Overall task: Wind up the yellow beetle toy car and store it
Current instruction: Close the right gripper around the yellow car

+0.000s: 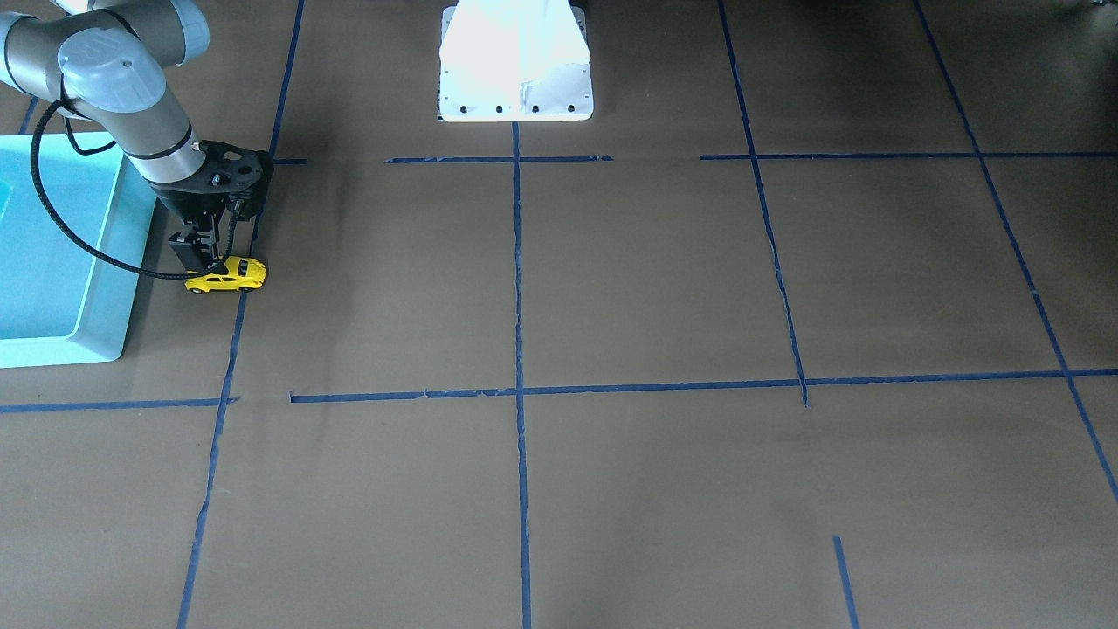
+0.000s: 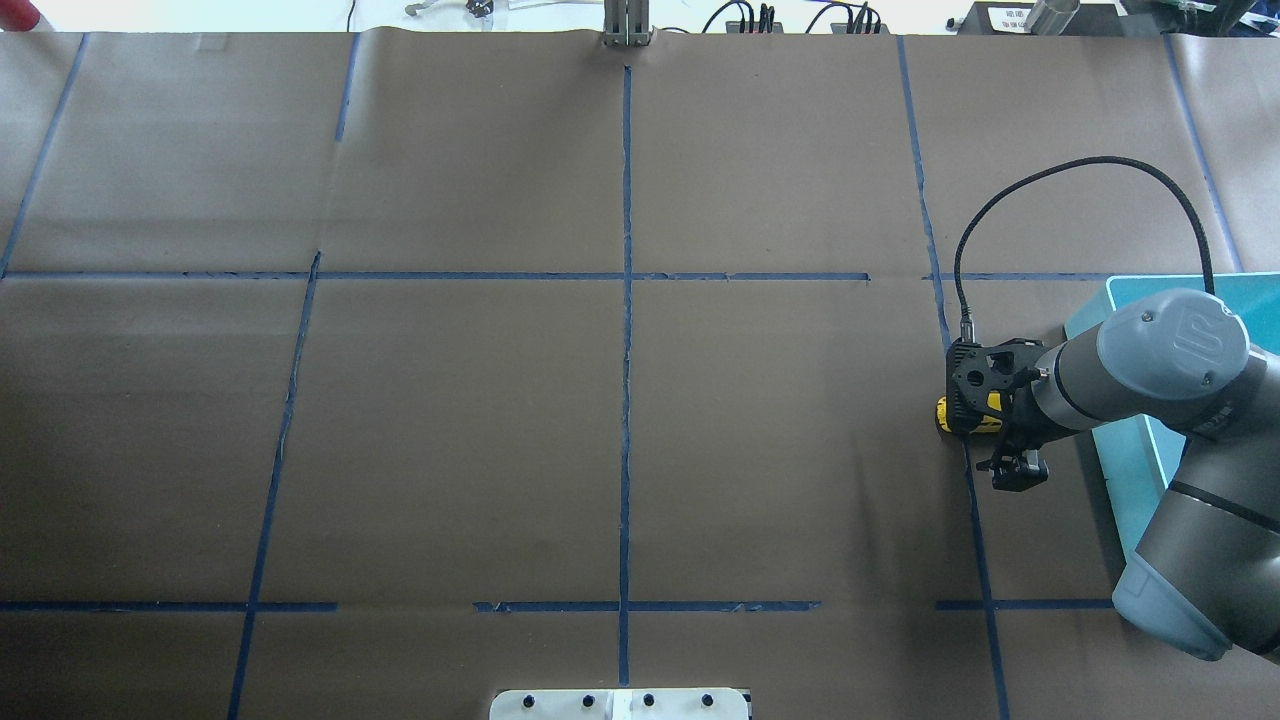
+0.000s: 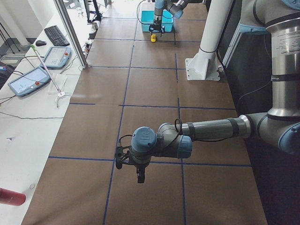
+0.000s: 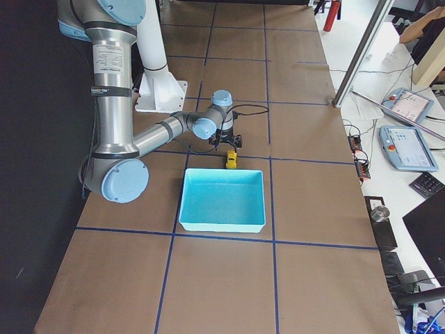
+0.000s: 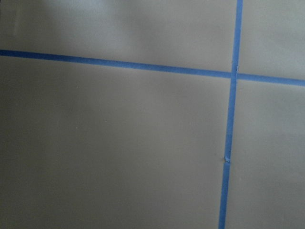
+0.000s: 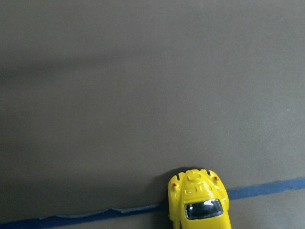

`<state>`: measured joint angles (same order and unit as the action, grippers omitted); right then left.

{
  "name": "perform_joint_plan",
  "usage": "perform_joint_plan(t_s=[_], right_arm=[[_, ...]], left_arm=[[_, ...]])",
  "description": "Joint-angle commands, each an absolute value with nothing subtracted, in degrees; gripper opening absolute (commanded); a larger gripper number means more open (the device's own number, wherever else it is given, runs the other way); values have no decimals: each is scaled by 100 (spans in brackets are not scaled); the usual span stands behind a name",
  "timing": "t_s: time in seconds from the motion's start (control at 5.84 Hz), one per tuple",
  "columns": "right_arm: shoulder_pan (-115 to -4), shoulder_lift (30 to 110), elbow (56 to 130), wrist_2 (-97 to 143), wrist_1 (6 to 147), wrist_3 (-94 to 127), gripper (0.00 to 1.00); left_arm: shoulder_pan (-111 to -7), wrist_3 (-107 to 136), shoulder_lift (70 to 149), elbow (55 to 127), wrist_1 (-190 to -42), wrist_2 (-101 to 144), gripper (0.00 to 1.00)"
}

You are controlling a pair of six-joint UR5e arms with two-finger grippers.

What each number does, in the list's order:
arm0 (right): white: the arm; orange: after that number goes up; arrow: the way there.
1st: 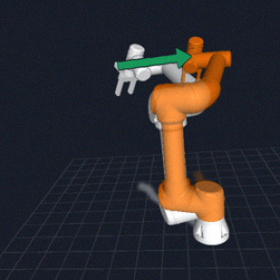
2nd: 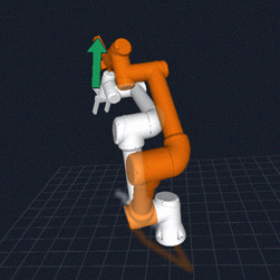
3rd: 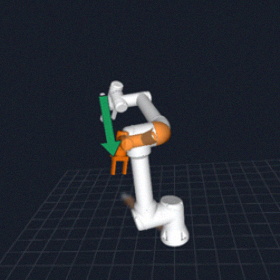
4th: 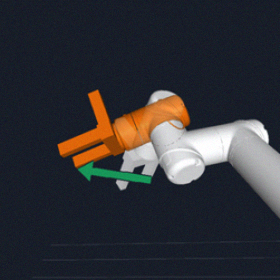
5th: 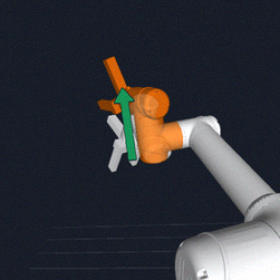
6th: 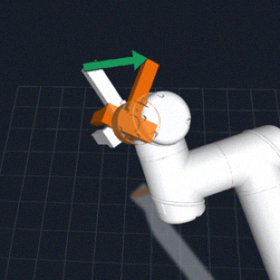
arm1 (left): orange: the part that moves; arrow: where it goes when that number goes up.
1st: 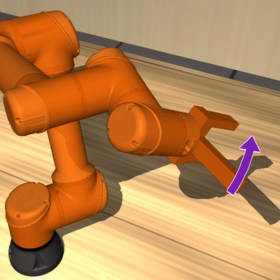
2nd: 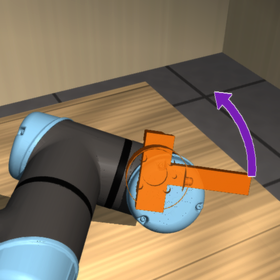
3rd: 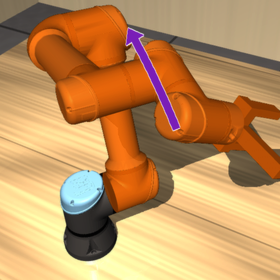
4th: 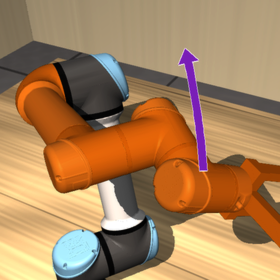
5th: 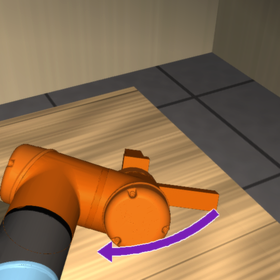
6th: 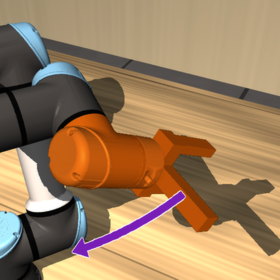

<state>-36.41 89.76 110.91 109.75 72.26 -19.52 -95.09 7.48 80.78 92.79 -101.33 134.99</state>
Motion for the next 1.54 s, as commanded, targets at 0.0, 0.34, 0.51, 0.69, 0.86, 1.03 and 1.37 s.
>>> perform_joint_plan(t_s=[0.0, 0.34, 0.51, 0.69, 0.86, 1.03, 1.37], right_arm=[[-3752, 8974, 11083, 10960, 7207, -2047, 100], [-3797, 8965, 10900, 10960, 7207, -2318, 100], [-3788, 8965, 10855, 10925, 7207, -2329, 100], [-3771, 8921, 10715, 10916, 7207, -2329, 100], [-3771, 8869, 10714, 10925, 7207, -2329, 100], [-3762, 8799, 10609, 10916, 7207, -2320, 100], [-3762, 8737, 10478, 10925, 7207, -2329, 86]], left_arm=[[-9510, 1055, 8060, 9325, -10169, 13500, 100], [-9501, 1055, 8068, 9325, -10169, 13500, 100], [-9501, 1055, 8060, 9308, -10169, 13500, 100], [-9501, 1055, 8060, 9290, -10160, 13500, 100], [-9501, 1046, 8042, 9255, -10160, 13491, 100], [-9501, 1046, 8042, 9246, -10160, 13491, 100], [-9501, 1037, 8042, 9229, -10160, 13491, 100]])
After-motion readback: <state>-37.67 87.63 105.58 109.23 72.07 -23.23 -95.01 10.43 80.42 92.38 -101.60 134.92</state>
